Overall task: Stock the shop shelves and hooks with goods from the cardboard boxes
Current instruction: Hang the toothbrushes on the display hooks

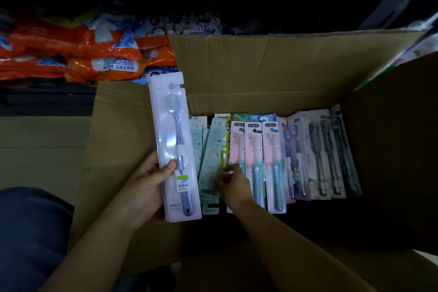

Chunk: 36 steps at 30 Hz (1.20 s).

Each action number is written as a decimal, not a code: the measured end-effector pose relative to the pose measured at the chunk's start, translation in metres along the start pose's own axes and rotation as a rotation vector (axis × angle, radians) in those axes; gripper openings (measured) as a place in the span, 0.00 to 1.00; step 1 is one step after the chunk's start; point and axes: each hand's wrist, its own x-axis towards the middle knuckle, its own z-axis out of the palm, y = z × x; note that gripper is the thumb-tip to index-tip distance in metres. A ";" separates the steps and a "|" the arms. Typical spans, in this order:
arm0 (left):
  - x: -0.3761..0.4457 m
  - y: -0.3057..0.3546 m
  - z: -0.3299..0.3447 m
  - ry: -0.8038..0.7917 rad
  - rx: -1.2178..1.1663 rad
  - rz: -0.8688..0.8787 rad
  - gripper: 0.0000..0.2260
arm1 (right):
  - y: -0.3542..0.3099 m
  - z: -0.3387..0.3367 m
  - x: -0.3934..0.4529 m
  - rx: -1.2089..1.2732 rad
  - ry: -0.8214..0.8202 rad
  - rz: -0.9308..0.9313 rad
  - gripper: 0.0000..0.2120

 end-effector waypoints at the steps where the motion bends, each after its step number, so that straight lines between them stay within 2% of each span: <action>1: -0.001 0.000 0.000 0.002 0.003 0.003 0.34 | -0.001 0.002 0.002 0.016 0.013 0.046 0.13; 3: -0.001 0.000 -0.001 0.010 0.008 0.007 0.33 | -0.008 0.005 0.006 -0.026 -0.015 0.079 0.15; 7: -0.002 0.001 0.000 0.024 -0.005 -0.001 0.36 | -0.024 0.008 0.007 -0.159 -0.082 0.072 0.13; 10: -0.004 0.001 0.001 0.021 -0.001 0.001 0.40 | -0.023 -0.010 0.004 -0.106 -0.143 0.102 0.10; 12: -0.003 0.001 0.002 0.012 0.007 -0.001 0.41 | -0.021 -0.034 0.004 -0.176 -0.142 0.043 0.12; 16: -0.001 0.000 0.002 -0.004 0.023 -0.017 0.37 | -0.019 -0.091 0.004 -0.679 0.045 -0.194 0.09; 21: -0.001 0.001 0.008 0.000 0.045 -0.006 0.32 | -0.011 -0.125 0.022 -0.811 0.315 -0.437 0.11; 24: -0.003 0.001 0.010 -0.003 0.064 0.003 0.38 | -0.007 -0.125 0.033 -0.786 0.364 -0.627 0.12; 27: -0.002 0.001 0.011 0.019 0.060 0.005 0.41 | 0.006 -0.119 0.036 -0.651 0.335 -0.511 0.12; 29: -0.001 0.000 0.010 0.021 0.059 0.002 0.40 | 0.019 -0.118 0.039 -0.502 0.350 -0.461 0.13; 33: 0.000 -0.002 0.013 0.044 0.080 0.005 0.42 | 0.030 -0.114 0.040 -0.337 0.135 -0.172 0.14; 36: 0.000 -0.002 0.015 0.057 0.096 0.004 0.41 | 0.030 -0.107 0.039 -0.233 0.119 -0.160 0.16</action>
